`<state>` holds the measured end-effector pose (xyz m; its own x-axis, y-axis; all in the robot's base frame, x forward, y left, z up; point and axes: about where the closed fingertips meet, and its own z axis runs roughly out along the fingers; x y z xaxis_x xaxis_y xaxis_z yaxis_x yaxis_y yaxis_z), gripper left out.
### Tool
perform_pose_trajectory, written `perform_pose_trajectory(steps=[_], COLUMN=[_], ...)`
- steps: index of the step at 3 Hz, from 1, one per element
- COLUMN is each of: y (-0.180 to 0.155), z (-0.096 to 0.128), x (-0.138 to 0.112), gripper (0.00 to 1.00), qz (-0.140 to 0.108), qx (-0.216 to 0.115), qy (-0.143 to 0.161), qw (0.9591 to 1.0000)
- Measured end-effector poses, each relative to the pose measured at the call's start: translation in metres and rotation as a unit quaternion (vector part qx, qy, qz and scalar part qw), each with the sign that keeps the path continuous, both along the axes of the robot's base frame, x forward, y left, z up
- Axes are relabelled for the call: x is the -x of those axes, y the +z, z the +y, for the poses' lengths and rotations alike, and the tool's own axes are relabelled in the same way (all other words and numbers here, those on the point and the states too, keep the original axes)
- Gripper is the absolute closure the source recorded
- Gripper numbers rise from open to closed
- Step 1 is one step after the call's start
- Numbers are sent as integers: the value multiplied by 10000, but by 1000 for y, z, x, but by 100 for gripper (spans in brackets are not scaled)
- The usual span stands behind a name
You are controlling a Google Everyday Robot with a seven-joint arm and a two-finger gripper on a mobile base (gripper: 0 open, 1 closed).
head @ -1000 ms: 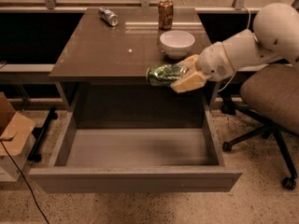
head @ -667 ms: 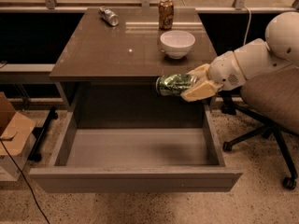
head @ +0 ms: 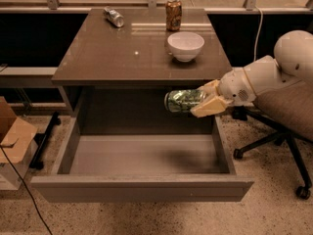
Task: Place green can into top drawer
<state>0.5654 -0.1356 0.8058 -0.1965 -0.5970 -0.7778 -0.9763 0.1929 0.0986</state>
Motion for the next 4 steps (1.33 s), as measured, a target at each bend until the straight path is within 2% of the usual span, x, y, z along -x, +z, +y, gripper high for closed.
perform_pose_trajectory(steps=[1,2,3,4], y=[-40,-78,-122,-151], z=[29,60,89,120], x=[9,24,37,37], gripper=[100,100,100,94], qz=[322,693,1052,1173], qx=[-16,-70,-117,-277], qy=[120,248,250,215], qw=[9994,9973,9941,9925])
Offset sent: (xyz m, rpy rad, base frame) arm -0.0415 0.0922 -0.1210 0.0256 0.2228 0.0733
